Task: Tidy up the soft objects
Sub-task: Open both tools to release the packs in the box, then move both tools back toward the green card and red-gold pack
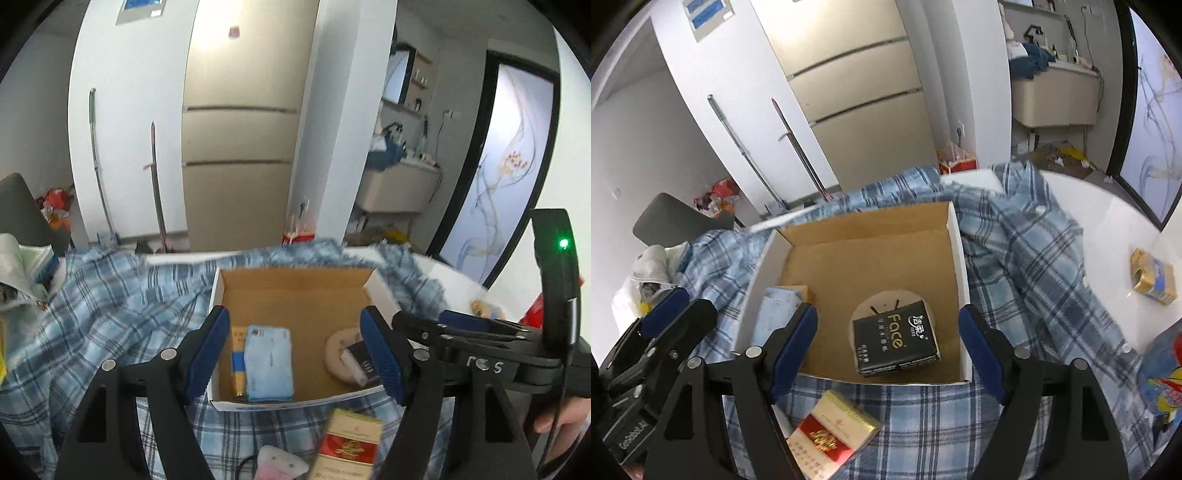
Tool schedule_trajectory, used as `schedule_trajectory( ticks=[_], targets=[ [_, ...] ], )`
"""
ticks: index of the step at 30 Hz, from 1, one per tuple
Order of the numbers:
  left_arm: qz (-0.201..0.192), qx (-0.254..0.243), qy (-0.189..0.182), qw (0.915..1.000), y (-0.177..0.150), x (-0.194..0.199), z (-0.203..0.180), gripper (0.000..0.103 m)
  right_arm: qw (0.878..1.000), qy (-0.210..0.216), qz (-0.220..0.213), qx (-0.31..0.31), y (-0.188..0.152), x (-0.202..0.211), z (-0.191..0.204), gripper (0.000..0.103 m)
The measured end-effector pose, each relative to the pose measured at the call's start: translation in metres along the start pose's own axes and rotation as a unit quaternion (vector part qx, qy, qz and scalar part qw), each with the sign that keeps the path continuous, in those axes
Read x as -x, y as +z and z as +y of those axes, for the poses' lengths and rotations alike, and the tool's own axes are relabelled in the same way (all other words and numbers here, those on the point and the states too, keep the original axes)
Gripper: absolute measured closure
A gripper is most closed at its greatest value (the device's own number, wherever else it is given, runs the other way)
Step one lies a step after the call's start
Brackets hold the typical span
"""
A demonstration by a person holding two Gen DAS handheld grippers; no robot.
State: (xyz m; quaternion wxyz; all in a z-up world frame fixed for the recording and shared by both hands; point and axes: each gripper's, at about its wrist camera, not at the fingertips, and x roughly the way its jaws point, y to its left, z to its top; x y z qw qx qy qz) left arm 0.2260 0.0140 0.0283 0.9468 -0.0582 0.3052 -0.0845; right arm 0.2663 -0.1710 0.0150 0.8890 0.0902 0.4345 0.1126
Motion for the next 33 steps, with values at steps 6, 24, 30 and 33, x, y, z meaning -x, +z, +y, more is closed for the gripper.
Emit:
schedule_trajectory(
  ticks=[6, 24, 30, 33],
  targets=[
    [-0.051, -0.023, -0.006, 0.9984, 0.014, 0.055, -0.014, 0.028, 0.998, 0.000, -0.057, 0.031, 0.006, 0.052, 0.016, 0.025],
    [-0.129, -0.024, -0.039, 0.9905, -0.053, 0.175, -0.016, 0.007, 0.983, -0.001, -0.153, 0.105, -0.048, 0.149, 0.038, 0.005],
    [-0.131, -0.014, -0.053, 0.9899, -0.079, 0.179, -0.018, 0.000, 0.980, -0.018, -0.157, 0.121, -0.078, 0.158, 0.036, 0.003],
    [-0.115, -0.018, -0.054, 0.9917, -0.093, 0.173, -0.018, 0.000, 0.983, -0.017, -0.145, 0.113, -0.091, 0.158, 0.030, 0.003]
  ],
)
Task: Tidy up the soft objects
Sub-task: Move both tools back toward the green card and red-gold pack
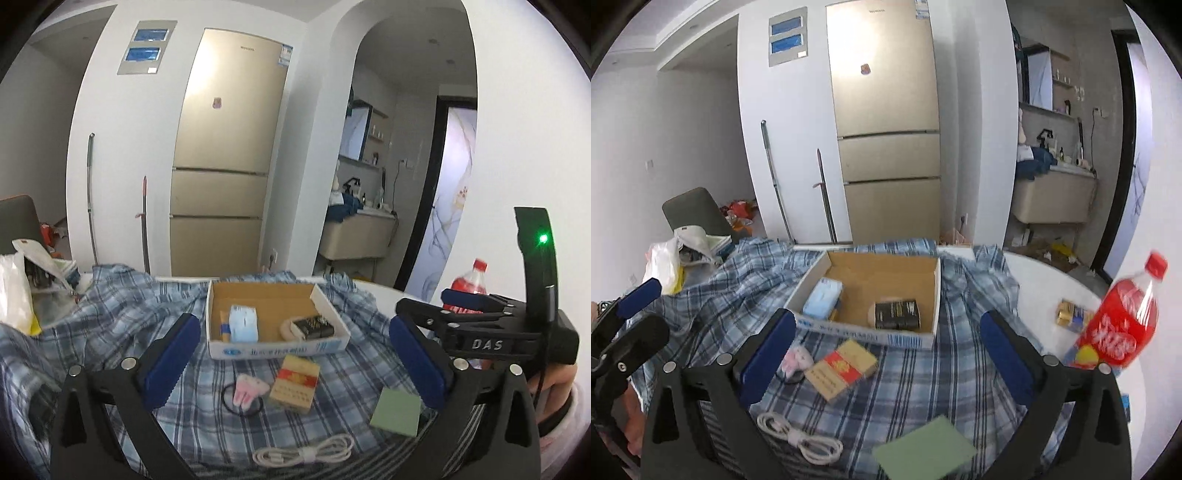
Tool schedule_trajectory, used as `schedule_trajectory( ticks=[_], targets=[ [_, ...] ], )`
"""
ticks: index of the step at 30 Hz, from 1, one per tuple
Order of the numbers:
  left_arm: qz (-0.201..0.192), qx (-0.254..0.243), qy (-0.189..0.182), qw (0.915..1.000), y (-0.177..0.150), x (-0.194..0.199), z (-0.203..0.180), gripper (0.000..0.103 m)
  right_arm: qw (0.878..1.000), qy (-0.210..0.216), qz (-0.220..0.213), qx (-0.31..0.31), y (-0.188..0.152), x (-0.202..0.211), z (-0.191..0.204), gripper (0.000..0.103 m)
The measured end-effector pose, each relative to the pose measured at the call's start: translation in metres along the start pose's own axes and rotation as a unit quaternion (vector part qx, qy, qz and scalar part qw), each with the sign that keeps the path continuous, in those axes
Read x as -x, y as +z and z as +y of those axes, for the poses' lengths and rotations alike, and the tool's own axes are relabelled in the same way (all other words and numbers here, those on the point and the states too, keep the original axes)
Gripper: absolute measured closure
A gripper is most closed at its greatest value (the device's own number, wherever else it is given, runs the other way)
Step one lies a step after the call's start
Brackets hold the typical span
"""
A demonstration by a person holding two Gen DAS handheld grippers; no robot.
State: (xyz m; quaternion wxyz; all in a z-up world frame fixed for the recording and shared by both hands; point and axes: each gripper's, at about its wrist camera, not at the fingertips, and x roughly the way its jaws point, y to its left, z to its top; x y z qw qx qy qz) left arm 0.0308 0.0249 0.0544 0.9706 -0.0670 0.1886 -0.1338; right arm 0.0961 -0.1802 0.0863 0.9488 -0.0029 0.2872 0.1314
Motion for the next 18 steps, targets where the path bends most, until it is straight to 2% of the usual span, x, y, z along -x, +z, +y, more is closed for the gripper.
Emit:
schedule_trajectory(
  ticks=[8, 12, 18],
  targets=[
    [0.038, -0.004, 0.009, 0.9992, -0.033, -0.012, 0.003, 0.000, 0.999, -0.011, 0.044, -0.007, -0.042, -0.007, -0.009, 0.003],
    [0.049, 0.010, 0.007, 0.9987, -0.044, -0.021, 0.009, 0.000, 0.997, -0.013, 0.078, -0.005, -0.061, -0.017, -0.008, 0.003],
    [0.064, -0.006, 0.017, 0.9978, -0.058, -0.029, 0.008, 0.000, 0.991, -0.016, 0.135, -0.006, -0.091, -0.028, -0.007, 0.003]
  ],
)
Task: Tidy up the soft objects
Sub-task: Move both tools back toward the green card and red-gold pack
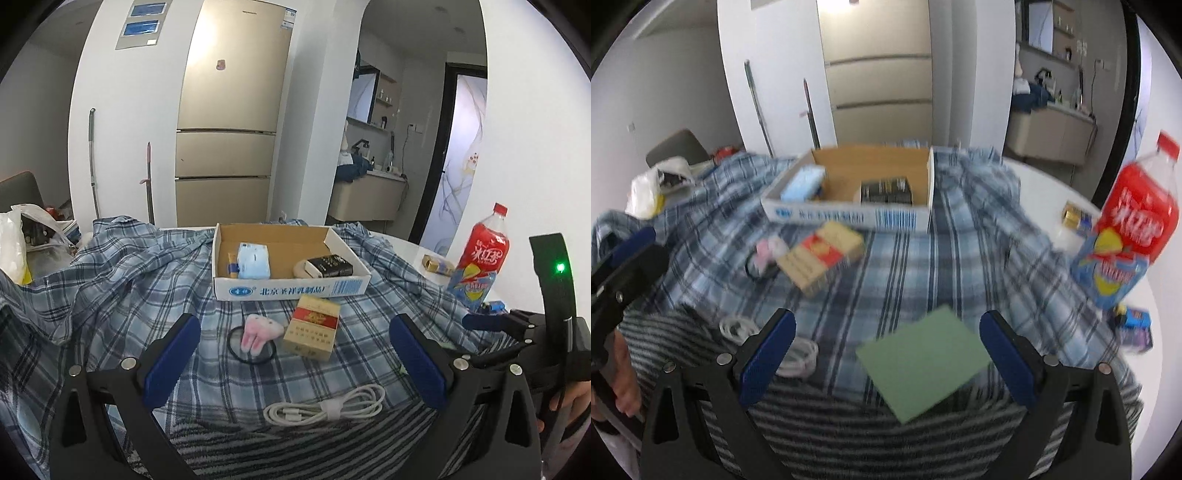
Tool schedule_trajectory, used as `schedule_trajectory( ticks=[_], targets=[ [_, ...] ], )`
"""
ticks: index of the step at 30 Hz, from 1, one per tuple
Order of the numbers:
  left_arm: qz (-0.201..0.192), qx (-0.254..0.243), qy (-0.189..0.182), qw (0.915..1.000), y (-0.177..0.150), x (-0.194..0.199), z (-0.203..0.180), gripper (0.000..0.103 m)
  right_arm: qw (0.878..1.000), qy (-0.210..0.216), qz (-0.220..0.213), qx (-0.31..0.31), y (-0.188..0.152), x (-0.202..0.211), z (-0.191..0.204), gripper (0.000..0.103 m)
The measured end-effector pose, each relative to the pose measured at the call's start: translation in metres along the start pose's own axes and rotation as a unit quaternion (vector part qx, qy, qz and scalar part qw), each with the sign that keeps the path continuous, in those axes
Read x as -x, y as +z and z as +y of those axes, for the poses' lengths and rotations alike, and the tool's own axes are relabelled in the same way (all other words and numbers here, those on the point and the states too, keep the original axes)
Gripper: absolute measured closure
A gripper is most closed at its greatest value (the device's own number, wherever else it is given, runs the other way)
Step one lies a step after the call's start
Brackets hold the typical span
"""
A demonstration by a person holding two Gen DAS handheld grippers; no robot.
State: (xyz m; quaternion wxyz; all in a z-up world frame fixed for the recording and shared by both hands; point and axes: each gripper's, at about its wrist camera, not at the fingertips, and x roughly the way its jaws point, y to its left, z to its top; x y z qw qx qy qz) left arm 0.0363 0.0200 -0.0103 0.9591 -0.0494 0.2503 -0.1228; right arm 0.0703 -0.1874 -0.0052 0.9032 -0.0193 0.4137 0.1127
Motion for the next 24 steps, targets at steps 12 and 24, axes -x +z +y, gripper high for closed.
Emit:
schedule_trajectory(
  ticks=[12, 24],
  targets=[
    [0.028, -0.011, -0.021, 0.9993, -0.004, -0.014, -0.006, 0.003, 0.997, 0.012, 0.023, -0.077, -0.016, -0.001, -0.031, 0.003],
    [0.197, -0.109, -0.089, 0.9701, -0.011, -0.090, -0.075, 0.065, 0.993, -0.037, 0.050, -0.096, -0.023, 0.003, -0.074, 0.037]
  ],
)
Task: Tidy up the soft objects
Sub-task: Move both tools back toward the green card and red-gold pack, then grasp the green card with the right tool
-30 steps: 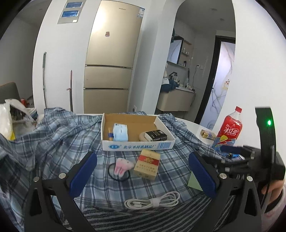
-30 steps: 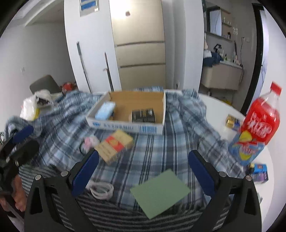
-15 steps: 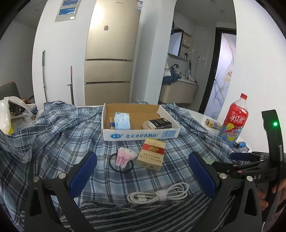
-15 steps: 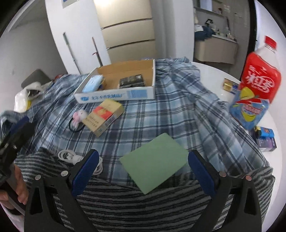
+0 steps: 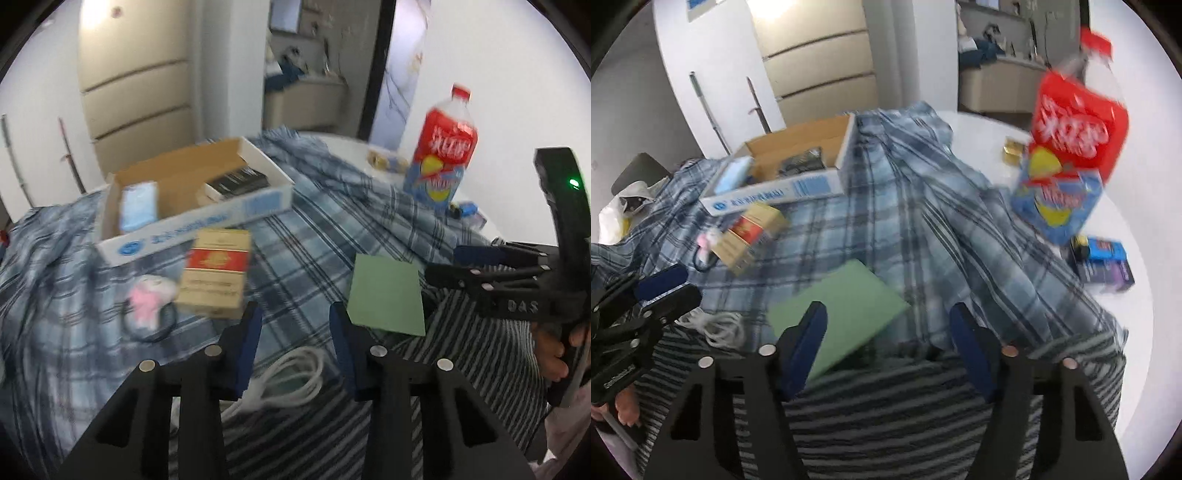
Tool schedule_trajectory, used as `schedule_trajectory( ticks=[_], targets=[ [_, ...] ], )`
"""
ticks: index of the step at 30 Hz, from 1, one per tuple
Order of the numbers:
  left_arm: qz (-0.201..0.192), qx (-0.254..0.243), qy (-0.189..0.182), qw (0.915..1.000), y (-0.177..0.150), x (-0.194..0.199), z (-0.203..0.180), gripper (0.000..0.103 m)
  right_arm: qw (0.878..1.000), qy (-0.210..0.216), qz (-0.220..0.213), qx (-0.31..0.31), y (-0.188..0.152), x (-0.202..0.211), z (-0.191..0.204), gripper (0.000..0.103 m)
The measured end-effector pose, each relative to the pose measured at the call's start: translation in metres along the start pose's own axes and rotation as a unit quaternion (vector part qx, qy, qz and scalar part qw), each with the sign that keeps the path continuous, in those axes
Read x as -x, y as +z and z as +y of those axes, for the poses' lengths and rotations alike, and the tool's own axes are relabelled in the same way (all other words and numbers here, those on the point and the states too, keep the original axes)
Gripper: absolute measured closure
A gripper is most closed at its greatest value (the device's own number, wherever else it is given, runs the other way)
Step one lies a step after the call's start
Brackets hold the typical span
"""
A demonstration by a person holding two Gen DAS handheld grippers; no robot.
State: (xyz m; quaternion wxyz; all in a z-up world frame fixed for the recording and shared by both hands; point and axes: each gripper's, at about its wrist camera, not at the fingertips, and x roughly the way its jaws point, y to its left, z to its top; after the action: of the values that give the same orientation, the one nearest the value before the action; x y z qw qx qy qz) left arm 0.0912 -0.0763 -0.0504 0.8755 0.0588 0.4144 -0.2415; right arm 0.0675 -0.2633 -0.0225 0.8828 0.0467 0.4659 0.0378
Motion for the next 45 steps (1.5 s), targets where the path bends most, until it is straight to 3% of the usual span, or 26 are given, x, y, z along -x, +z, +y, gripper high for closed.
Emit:
schedule_trajectory(
  ticks=[2, 3, 4, 9, 17, 23, 27, 30, 32, 34, 36, 41, 45],
  targets=[
    [0.025, 0.002, -0.021, 0.9994, 0.010, -0.019, -0.003, 0.068, 1.000, 0.000, 0.021, -0.009, -0.003, -0.007, -0.010, 0.050],
    [0.036, 0.000, -0.019, 0.9992, 0.013, -0.027, -0.006, 0.070, 1.000, -0.006, 0.029, -0.009, -0.005, -0.009, -0.013, 0.061],
    [0.042, -0.002, -0.010, 0.9991, 0.013, -0.032, -0.007, 0.076, 0.999, -0.012, 0.034, -0.007, -0.006, -0.011, -0.015, 0.065],
    [0.078, -0.003, -0.007, 0.9969, 0.015, -0.057, -0.010, 0.080, 0.999, -0.017, 0.037, 0.026, -0.005, -0.012, -0.010, 0.067],
    [0.100, 0.003, -0.016, 0.9949, 0.013, -0.070, -0.009, 0.081, 0.991, -0.003, 0.114, 0.073, 0.012, -0.054, 0.003, 0.068],
    [0.101, -0.003, -0.019, 0.9947, 0.010, -0.067, -0.011, 0.086, 0.991, 0.000, 0.109, 0.084, 0.017, -0.061, 0.015, 0.069],
    [0.104, 0.001, -0.040, 0.9938, 0.006, -0.061, -0.012, 0.086, 0.993, -0.005, 0.093, 0.074, 0.030, -0.067, 0.013, 0.070],
    [0.083, 0.005, -0.019, 0.9964, 0.007, -0.046, -0.010, 0.086, 0.994, 0.040, 0.085, 0.061, 0.048, -0.073, 0.016, 0.070],
    [0.059, -0.001, 0.002, 0.9983, 0.009, -0.030, -0.005, 0.086, 0.995, 0.036, 0.073, 0.057, 0.060, -0.075, 0.019, 0.066],
    [0.044, 0.004, 0.011, 0.9990, 0.009, -0.015, 0.008, 0.086, 0.997, 0.031, 0.049, 0.047, 0.069, -0.068, 0.019, 0.044],
    [0.036, 0.016, 0.022, 0.9990, 0.009, -0.006, 0.021, 0.086, 0.997, 0.058, 0.033, 0.046, 0.074, -0.059, 0.024, 0.031],
    [0.019, 0.058, 0.059, 0.9964, 0.002, 0.010, 0.060, 0.086, 0.992, 0.048, 0.032, 0.110, 0.068, -0.051, 0.061, 0.030],
    [0.015, 0.079, 0.058, 0.9951, -0.006, 0.014, 0.071, 0.086, 0.989, 0.049, 0.049, 0.132, 0.052, -0.060, 0.074, 0.030]
  ],
)
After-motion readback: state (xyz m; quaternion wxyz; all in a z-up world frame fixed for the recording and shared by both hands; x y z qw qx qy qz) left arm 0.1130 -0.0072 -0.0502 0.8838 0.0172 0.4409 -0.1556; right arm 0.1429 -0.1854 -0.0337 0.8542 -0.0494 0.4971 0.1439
